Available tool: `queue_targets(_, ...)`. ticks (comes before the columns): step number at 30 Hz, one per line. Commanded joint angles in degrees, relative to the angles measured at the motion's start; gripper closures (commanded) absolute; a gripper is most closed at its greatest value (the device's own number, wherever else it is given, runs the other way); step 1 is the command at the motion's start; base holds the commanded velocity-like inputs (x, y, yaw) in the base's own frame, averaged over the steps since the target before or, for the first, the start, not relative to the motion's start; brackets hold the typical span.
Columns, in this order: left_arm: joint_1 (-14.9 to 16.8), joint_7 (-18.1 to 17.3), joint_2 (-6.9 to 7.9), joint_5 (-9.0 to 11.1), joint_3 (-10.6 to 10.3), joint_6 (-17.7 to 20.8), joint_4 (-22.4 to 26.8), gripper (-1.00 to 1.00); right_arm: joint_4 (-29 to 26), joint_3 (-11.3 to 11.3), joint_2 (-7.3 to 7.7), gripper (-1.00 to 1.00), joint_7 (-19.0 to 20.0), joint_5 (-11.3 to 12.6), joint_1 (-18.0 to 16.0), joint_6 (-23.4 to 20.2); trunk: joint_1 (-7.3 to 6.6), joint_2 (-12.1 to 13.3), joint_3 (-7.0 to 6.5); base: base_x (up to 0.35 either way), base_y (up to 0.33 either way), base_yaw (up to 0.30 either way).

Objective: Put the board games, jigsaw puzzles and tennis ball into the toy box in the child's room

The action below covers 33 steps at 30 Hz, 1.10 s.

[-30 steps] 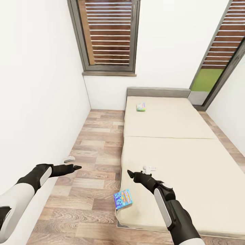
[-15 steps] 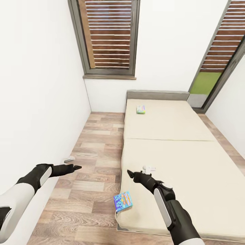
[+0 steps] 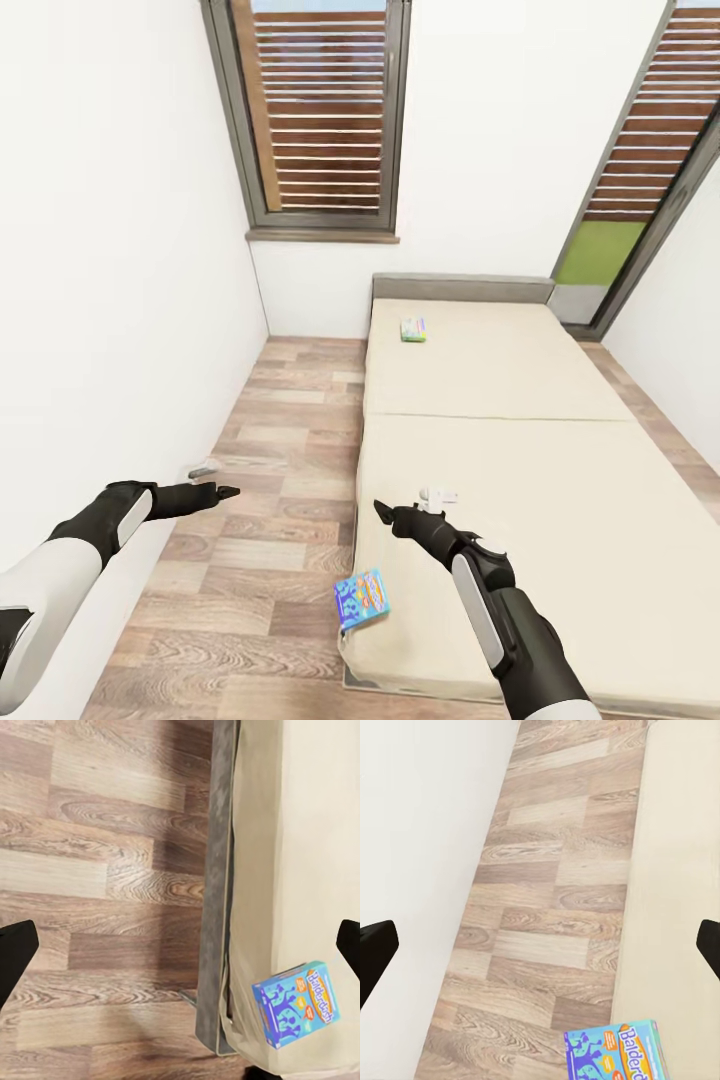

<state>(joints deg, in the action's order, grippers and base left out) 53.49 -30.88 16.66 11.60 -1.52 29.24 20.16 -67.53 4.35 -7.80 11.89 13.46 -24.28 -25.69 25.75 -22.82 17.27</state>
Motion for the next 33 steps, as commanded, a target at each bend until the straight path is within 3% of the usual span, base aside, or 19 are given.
queue_targets(1,0.03,0.03,0.04,0.53,-0.16,0.47,0.05,-1.0,-0.07,-0.05,-0.02,-1.0,0.05,0.25,-0.04,-0.33,0.04,-0.1,0.01,0.0,0.0,0.0)
queue_targets(33,0.03,0.03,0.1,0.53,-0.12,0.47,0.05,-1.0,-0.08,-0.05,-0.09,-1.0,-0.02,0.25,-0.02,-0.33,0.04,-0.1,-3.03,0.0,0.0,0.0)
